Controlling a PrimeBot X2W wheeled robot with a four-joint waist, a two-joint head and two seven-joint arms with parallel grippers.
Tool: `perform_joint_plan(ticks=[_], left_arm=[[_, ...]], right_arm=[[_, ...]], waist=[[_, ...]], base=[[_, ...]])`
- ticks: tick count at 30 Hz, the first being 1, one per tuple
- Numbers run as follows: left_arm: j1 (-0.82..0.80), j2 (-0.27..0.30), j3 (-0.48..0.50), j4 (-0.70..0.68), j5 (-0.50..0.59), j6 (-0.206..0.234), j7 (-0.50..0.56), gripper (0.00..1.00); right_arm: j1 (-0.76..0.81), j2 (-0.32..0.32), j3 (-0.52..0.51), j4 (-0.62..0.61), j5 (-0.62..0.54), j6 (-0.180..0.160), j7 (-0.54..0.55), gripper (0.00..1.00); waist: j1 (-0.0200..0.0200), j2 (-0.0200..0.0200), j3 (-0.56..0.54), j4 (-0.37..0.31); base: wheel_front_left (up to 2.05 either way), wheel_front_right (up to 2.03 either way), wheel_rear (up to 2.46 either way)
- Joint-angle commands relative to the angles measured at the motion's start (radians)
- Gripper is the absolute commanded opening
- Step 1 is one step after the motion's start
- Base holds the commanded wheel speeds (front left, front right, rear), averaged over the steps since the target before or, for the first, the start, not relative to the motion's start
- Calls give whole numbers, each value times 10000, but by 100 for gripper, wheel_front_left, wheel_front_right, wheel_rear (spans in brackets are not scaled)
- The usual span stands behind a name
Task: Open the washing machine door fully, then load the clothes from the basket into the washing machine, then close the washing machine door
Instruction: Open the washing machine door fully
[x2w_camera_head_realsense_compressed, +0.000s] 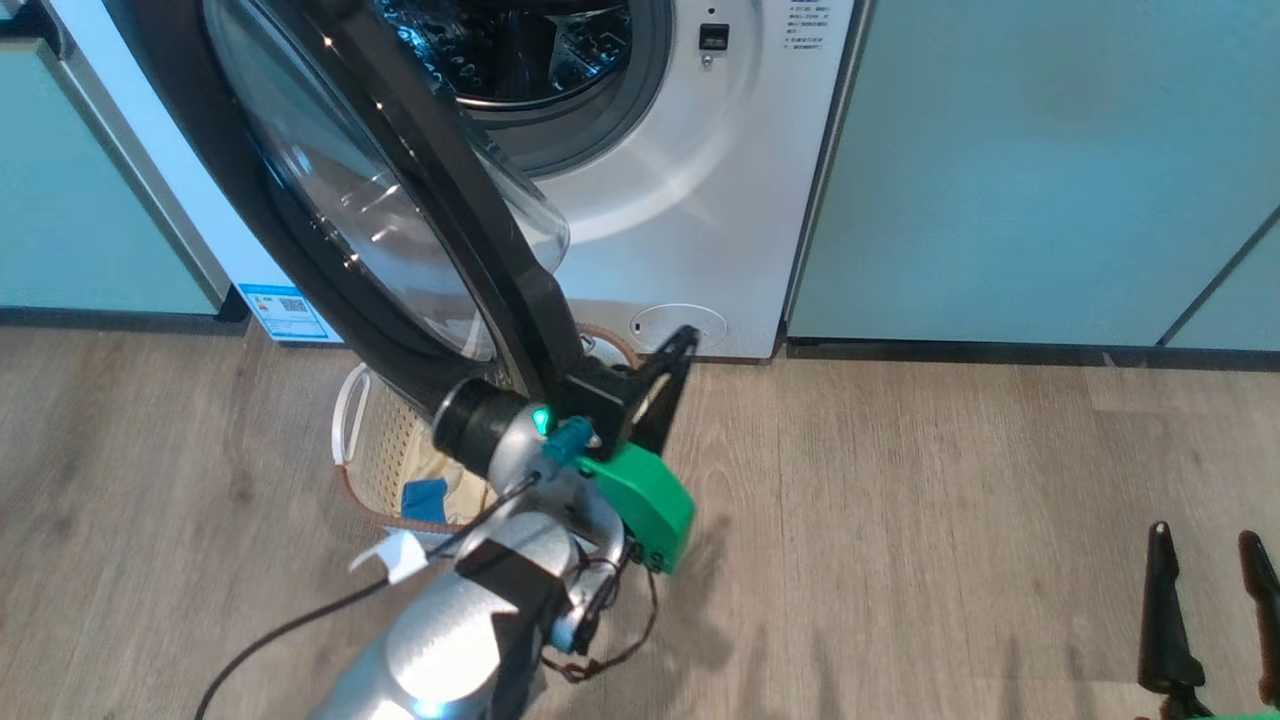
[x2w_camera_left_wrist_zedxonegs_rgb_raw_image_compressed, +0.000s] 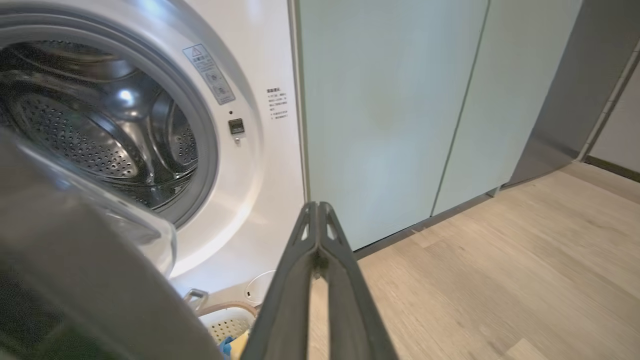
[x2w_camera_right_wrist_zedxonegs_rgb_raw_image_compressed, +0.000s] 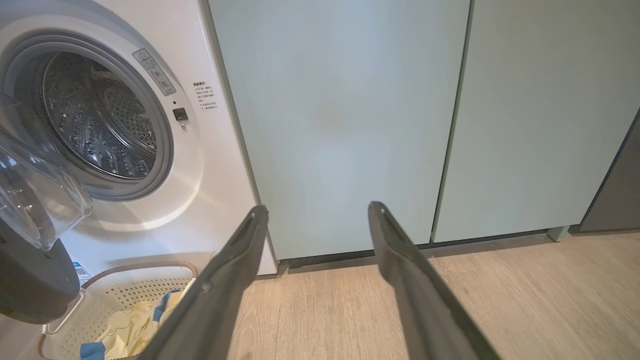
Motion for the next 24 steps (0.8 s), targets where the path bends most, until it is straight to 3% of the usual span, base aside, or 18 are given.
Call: perform_joint_plan(ticks=[1, 24], left_arm=[[-602, 234, 519, -113, -52, 159, -115, 0], [-875, 465, 870, 990, -467, 234, -474, 0]], right_arm=[[-439, -166, 144, -283, 67, -29, -93, 100], [-361, -166, 170, -254, -3, -29, -93, 100]], waist=[[0, 0, 10, 4], [0, 0, -17, 58]], base=[[0, 0, 0], [0, 0, 0]])
